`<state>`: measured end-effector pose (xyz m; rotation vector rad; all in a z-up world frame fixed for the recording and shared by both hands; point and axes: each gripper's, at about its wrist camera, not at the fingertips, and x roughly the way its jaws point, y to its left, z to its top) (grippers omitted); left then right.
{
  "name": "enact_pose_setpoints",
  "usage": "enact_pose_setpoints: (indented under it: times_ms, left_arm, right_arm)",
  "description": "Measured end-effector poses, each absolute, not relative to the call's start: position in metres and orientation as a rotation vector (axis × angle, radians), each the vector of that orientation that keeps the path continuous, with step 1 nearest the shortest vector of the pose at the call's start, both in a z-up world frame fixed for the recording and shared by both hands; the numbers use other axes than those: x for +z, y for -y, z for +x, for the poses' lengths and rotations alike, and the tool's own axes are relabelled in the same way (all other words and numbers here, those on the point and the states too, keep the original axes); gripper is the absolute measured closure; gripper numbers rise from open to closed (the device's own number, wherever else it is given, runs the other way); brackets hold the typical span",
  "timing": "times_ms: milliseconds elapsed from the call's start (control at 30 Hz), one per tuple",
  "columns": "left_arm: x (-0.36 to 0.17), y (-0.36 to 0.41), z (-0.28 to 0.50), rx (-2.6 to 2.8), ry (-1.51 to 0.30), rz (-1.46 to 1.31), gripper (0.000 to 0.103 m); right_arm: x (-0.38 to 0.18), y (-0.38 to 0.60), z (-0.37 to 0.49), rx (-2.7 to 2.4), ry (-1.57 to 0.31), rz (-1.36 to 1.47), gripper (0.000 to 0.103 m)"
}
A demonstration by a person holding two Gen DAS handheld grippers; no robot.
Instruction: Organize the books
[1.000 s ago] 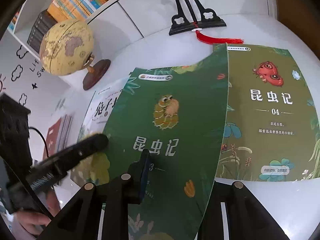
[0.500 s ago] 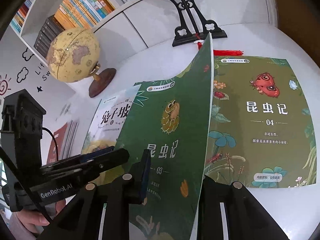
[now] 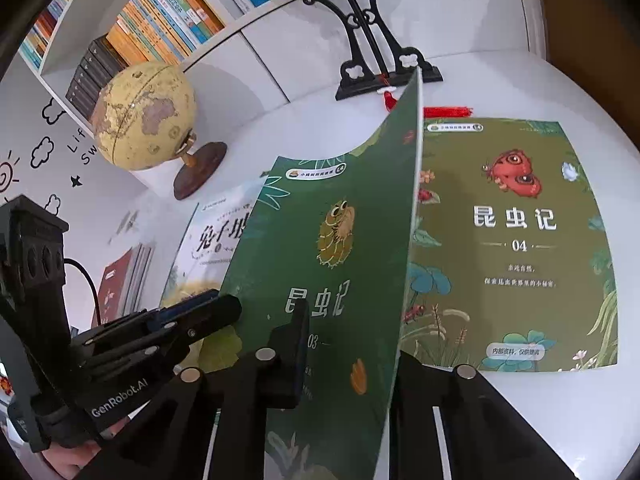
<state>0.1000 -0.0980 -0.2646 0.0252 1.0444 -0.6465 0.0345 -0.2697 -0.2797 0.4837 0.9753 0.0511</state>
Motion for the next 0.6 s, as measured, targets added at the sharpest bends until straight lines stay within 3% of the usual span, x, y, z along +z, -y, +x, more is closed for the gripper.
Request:
enact_pose_setpoints:
  times_ms: [600]
  left_arm:
    - [-0.231,0.062,0.111,-0.609,-0.975,-0.034,0.09]
  right_arm:
    - [-0.24,0.239,0.045,0.09,-0.909,0.429,0.09]
